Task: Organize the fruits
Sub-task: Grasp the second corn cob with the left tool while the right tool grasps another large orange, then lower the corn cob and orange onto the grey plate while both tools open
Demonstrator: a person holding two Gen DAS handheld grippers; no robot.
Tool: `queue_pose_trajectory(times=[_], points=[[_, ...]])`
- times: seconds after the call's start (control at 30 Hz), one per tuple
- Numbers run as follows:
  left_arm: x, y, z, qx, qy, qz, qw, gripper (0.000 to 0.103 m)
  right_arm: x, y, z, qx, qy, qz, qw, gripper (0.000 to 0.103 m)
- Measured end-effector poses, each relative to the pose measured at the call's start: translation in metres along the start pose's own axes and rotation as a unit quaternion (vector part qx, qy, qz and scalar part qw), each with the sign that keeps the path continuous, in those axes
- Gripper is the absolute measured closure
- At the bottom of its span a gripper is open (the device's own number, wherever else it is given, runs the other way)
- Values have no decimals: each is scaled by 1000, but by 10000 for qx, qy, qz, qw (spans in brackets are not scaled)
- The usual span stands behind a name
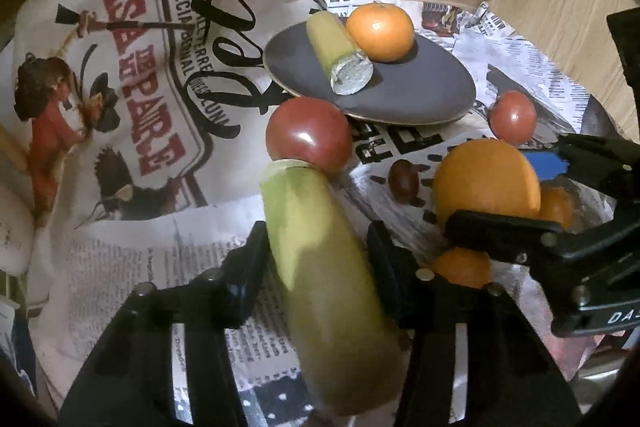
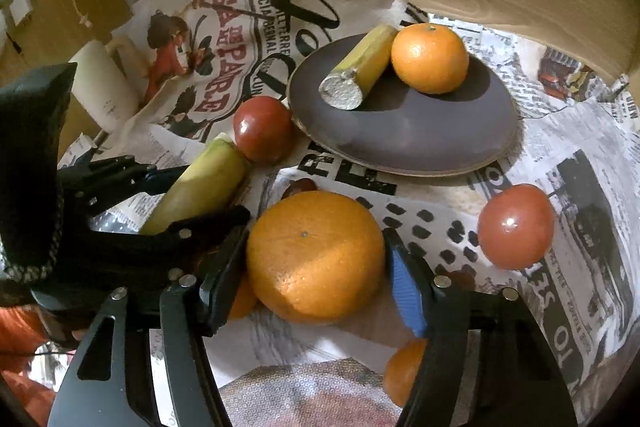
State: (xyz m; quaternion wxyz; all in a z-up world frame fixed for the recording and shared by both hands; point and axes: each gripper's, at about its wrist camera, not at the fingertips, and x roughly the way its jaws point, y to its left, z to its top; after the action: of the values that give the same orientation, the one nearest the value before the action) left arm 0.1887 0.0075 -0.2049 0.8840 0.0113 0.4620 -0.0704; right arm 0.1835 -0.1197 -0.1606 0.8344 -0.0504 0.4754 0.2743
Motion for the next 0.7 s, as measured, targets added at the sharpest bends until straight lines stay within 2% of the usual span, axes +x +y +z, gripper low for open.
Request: queue_pose_trajectory(times=[0.07, 0.37, 0.7], points=[[-2, 3, -1, -11, -17, 23, 10000, 64, -5, -4, -2, 66, -74, -12, 10000, 41], [-26, 19, -7, -235, -177, -143, 9995, 64, -29, -19, 7, 222, -478, -117, 9985, 41], [-62, 33, 25, -455, -740, -296, 9958, 64, -40, -34, 26, 323, -719, -307, 9964, 41]])
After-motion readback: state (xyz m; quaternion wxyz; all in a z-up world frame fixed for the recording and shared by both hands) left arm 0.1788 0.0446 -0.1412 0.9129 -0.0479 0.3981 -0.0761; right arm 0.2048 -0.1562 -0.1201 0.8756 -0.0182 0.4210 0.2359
